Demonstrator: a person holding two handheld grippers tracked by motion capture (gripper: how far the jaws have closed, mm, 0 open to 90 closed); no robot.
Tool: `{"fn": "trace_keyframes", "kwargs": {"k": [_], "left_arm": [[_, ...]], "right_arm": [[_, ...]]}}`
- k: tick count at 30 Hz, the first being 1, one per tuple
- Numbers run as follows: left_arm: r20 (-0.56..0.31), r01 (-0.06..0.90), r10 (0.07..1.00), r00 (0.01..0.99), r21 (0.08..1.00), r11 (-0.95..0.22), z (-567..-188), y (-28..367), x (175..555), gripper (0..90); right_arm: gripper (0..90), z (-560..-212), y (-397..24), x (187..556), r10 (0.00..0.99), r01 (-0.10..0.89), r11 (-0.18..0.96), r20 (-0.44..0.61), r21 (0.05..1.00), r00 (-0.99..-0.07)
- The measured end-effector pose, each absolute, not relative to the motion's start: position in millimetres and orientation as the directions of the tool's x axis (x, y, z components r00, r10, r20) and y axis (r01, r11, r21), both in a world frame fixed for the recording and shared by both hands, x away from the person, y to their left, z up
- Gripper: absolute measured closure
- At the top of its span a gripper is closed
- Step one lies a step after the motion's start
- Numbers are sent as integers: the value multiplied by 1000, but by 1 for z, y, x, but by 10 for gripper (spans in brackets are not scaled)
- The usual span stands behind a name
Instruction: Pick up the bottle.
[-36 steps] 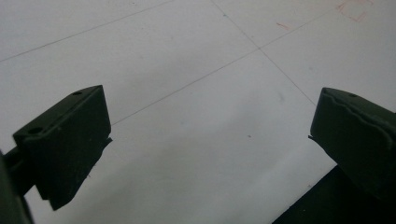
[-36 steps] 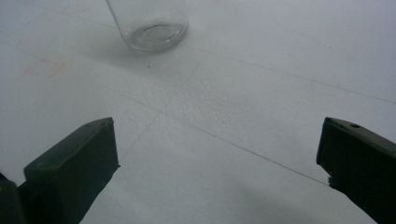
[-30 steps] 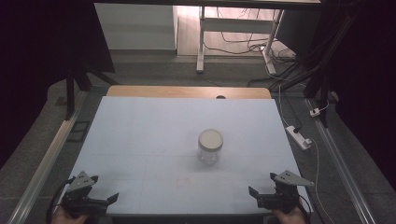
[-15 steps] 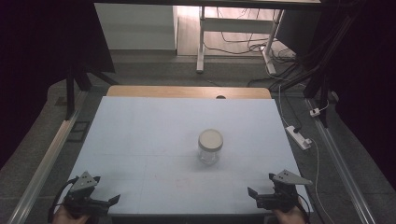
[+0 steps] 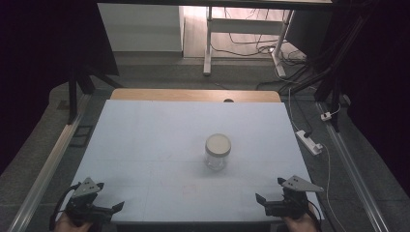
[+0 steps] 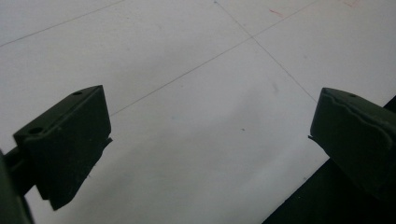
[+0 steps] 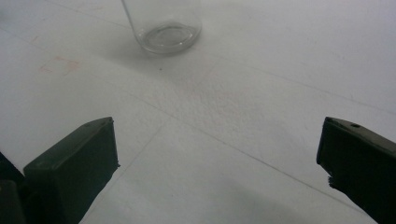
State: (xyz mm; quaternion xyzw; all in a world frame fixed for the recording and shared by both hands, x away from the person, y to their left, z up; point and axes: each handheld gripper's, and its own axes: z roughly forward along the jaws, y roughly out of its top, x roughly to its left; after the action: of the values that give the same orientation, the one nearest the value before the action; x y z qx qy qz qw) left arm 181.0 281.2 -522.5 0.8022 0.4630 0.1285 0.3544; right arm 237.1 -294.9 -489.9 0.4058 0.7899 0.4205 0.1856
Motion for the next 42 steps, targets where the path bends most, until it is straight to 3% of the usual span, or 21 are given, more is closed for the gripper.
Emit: {"fn": "trace_keyframes", "kwargs": {"k": [14, 27, 42], "left_arm": [[-138, 657, 832, 537, 688, -310, -523, 283, 182, 0], [-161, 665, 827, 539, 684, -300, -523, 285, 183, 0], [-161, 664, 826, 540, 684, -301, -523, 285, 183, 5]], "right_arm": [[0, -489, -287, 243, 766, 483, 335, 65, 809, -640], [0, -482, -271, 253, 720, 410, 332, 52, 849, -692], [0, -485, -251, 269, 694, 416, 350, 65, 839, -717]]}}
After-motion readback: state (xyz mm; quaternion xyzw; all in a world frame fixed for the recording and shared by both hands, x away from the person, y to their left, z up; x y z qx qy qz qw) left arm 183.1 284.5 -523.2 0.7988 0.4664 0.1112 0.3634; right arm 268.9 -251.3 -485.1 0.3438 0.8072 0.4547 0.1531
